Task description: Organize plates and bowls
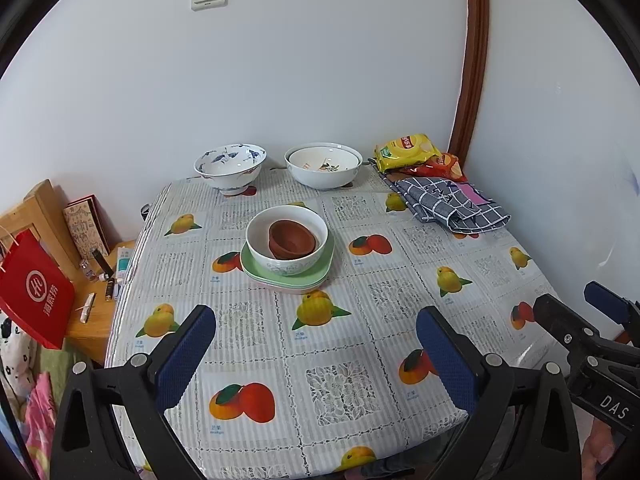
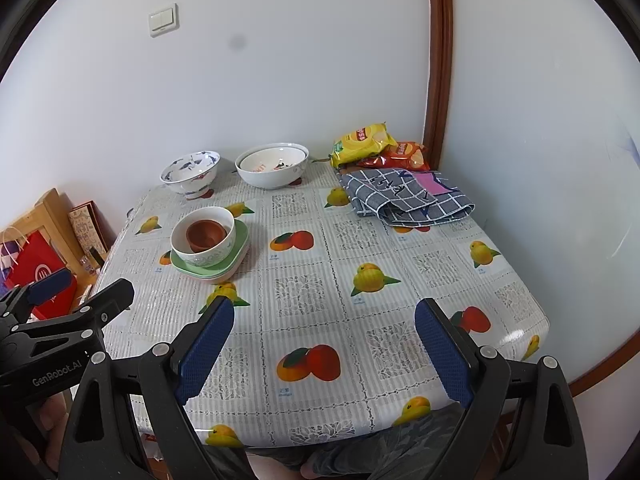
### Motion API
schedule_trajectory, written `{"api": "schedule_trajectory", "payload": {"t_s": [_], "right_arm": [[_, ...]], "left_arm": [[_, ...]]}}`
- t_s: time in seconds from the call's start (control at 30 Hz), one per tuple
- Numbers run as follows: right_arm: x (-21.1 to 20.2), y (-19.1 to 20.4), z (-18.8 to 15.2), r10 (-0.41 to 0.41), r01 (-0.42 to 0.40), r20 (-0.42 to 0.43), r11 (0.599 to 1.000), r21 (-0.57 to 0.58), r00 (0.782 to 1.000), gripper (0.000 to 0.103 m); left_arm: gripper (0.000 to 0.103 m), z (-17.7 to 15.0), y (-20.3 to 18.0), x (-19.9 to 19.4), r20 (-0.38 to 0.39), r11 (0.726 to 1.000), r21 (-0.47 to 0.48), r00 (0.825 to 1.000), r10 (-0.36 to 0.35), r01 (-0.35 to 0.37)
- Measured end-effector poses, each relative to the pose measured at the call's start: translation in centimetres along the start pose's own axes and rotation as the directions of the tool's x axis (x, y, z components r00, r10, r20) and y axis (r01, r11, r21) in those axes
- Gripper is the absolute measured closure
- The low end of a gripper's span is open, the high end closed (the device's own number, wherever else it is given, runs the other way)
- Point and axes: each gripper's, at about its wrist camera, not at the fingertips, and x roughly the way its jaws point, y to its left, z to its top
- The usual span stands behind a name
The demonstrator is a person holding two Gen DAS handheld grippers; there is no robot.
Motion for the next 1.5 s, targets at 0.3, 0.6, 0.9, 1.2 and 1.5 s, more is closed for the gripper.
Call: {"api": "schedule_trajectory", "payload": {"t_s": [0.3,0.6,0.9,1.2,1.5], "right_arm": [[-0.24,-0.02,-0.05,0.004,-0.004,0.004,1.000,0.004,1.000,0.012],[-0.51,0.23,-0.03,0.011,-0.011,0.007,1.000,0.002,1.000,0.012],[-0.56,0.56,-0.16,0.014,-0.014,0.009,1.000,-0.001,1.000,0.012],[-0.68,0.83,-0.18,0.019,-0.019,0.012,1.000,0.000,1.000,0.012],[-0.74,0.69,-0.19,0.024,-0.024,0.016,1.000,0.002,1.000,0.012]], "left_arm": [[0.001,-0.08,-0.02,0.05,-0.001,1.000,0.000,1.000,-0.002,0.002],[0.001,-0.20,-0.01,0.09,-0.002,1.000,0.000,1.000,0.000,0.000],[0.001,-0.26,0.04,0.07,-0.001,1.000,-0.002,1.000,0.002,-0.002],[0.001,-0.24,0.12,0.08,-0.002,1.000,-0.003,1.000,0.002,-0.002],[0.001,-0.22,0.19,0.14,-0.003,1.000,-0.004,1.000,0.001,-0.001]]}}
